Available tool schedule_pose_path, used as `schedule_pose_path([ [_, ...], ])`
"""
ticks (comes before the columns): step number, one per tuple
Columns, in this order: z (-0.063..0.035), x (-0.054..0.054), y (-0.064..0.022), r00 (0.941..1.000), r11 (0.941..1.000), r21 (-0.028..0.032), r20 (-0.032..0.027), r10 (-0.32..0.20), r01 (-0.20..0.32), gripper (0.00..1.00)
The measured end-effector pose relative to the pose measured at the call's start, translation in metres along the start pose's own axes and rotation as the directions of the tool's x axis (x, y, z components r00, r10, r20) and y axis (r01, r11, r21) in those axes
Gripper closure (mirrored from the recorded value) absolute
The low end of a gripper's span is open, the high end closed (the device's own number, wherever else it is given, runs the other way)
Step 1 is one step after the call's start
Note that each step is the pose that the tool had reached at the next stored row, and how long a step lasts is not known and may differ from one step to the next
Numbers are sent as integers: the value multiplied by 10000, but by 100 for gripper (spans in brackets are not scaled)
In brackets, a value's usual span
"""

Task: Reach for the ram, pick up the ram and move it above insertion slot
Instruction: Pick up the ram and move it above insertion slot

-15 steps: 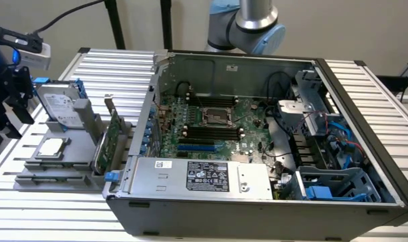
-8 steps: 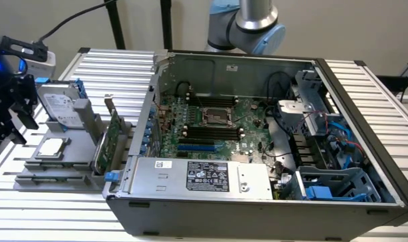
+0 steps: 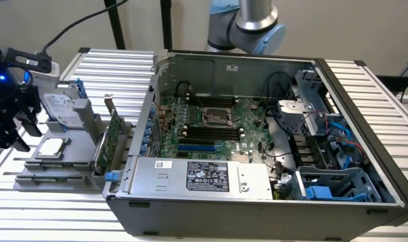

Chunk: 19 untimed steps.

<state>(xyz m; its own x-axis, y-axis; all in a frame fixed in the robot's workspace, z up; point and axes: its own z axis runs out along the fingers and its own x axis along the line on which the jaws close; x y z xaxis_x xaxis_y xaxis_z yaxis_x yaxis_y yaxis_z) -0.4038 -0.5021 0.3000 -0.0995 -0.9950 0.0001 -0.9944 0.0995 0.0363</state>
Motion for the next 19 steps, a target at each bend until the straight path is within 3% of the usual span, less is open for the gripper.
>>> schedule_pose_path([
  [19, 345, 64, -48, 9989, 9989, -1, -18, -477, 477, 58],
])
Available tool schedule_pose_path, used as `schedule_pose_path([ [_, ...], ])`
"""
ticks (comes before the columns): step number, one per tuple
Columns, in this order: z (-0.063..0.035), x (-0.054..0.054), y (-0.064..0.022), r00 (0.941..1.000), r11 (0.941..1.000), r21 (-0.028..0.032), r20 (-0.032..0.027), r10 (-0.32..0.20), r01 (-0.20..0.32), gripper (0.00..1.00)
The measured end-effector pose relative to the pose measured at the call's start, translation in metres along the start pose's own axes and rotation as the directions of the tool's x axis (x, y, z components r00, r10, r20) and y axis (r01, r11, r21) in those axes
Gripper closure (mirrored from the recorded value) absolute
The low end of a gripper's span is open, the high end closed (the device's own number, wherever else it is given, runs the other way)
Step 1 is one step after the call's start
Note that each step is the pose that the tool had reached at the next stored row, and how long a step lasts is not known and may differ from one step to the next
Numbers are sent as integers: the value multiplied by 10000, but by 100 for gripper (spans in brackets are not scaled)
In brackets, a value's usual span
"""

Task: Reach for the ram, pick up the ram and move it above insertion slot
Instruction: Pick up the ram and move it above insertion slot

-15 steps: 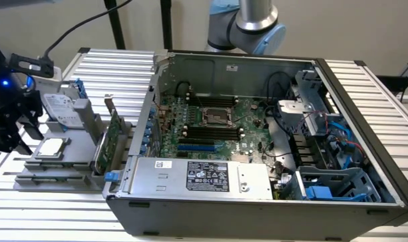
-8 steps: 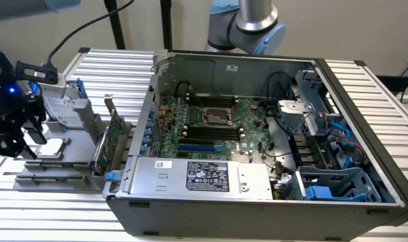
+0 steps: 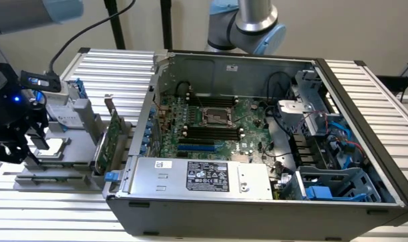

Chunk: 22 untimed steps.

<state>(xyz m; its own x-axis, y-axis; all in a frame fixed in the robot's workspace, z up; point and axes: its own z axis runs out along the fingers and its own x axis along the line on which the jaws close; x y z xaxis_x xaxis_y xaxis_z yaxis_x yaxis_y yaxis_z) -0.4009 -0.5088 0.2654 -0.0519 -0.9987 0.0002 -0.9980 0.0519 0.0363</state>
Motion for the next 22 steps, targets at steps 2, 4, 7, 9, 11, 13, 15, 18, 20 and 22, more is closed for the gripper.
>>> schedule_pose_path([
  [2, 36, 14, -2, 10000, 10000, 1, 0, -32, 32, 58],
  [4, 72, 28, -4, 10000, 10000, 1, -2, -61, 61, 58],
  [7, 126, 50, -8, 9999, 9999, 0, -4, -103, 103, 58],
  [9, 163, 67, -11, 9999, 9999, 1, -4, -127, 127, 58],
  [11, 200, 82, -13, 9999, 9999, 1, -5, -155, 155, 58],
  [13, 236, 96, -16, 9998, 9998, 2, -5, -182, 182, 58],
  [15, 273, 108, -20, 9998, 9998, 2, -6, -213, 213, 58],
  [18, 328, 122, -24, 9997, 9997, 1, -8, -256, 256, 58],
  [20, 363, 129, -27, 9996, 9996, 1, -9, -280, 280, 58],
  [22, 400, 132, -30, 9995, 9995, 2, -9, -304, 304, 58],
])
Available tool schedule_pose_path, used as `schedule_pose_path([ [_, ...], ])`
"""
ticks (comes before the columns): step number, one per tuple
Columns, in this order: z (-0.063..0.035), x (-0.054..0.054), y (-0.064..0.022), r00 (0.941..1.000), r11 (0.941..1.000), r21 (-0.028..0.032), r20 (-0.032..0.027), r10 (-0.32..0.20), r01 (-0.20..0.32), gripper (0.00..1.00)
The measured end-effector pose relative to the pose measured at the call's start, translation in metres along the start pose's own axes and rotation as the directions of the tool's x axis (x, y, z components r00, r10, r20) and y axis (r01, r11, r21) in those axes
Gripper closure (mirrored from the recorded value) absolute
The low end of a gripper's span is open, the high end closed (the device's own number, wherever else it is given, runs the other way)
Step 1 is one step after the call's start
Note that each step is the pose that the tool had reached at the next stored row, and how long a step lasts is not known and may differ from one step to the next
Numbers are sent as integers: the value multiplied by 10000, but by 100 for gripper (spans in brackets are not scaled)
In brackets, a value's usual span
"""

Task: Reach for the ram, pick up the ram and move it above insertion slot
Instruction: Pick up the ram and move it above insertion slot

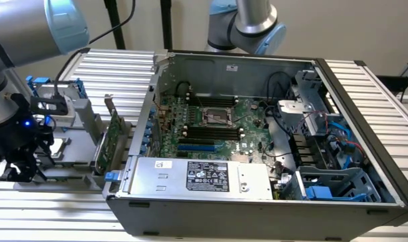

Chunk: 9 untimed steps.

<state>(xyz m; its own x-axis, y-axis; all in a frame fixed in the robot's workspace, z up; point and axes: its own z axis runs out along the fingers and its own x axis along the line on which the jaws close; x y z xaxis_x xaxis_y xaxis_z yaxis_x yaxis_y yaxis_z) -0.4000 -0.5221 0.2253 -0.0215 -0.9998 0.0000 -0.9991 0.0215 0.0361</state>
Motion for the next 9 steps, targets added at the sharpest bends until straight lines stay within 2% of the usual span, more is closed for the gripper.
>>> schedule_pose_path([
  [9, 163, 6, -17, 10000, 10000, 8, -4, -98, 98, 58],
])
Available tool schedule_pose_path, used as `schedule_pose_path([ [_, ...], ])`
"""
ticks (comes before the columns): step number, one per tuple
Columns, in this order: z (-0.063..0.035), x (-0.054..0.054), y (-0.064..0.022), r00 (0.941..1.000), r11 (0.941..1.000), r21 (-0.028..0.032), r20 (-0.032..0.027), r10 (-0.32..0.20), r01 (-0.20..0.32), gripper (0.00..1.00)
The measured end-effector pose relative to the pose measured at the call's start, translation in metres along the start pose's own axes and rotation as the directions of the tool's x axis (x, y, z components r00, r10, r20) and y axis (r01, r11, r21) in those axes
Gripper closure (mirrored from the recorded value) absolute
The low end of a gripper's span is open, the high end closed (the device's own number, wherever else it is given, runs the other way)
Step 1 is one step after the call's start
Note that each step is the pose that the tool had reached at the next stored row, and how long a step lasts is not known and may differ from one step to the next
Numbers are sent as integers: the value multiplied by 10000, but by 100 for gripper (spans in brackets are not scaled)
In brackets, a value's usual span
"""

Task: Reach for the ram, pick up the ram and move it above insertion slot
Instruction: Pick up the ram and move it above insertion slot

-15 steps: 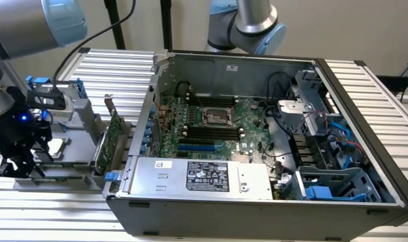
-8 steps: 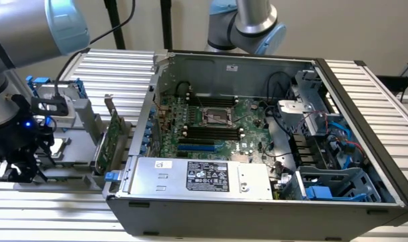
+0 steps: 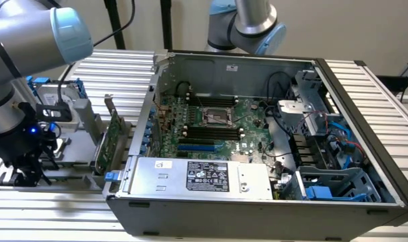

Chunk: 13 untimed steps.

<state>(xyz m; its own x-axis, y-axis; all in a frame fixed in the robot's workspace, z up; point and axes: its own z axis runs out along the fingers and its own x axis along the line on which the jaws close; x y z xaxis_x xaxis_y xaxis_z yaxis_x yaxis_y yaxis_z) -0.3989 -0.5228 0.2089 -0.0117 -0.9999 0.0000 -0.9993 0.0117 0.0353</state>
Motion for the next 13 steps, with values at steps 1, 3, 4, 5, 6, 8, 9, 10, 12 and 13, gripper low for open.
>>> schedule_pose_path([
  [1, 16, 0, -3, 10000, 10000, 3, -1, -8, 8, 58],
  [3, 47, 0, -10, 10000, 10000, 12, -1, -22, 22, 58],
  [4, 59, 0, -16, 10000, 10000, 17, 2, -28, 28, 58],
  [5, 70, 0, -23, 10000, 10000, 25, 9, -35, 35, 58],
  [6, 77, 0, -30, 10000, 10000, 27, 25, -37, 37, 58],
  [8, 87, 0, -40, 10000, 10000, 28, 63, -48, 48, 58],
  [9, 91, -1, -41, 10000, 10000, 29, 73, -56, 56, 58],
  [10, 94, -1, -41, 9999, 10000, 29, 80, -67, 67, 58],
  [12, 97, 0, -43, 9999, 10000, 29, 99, -92, 92, 58],
  [13, 98, 0, -43, 9999, 9999, 28, 105, -103, 103, 58],
])
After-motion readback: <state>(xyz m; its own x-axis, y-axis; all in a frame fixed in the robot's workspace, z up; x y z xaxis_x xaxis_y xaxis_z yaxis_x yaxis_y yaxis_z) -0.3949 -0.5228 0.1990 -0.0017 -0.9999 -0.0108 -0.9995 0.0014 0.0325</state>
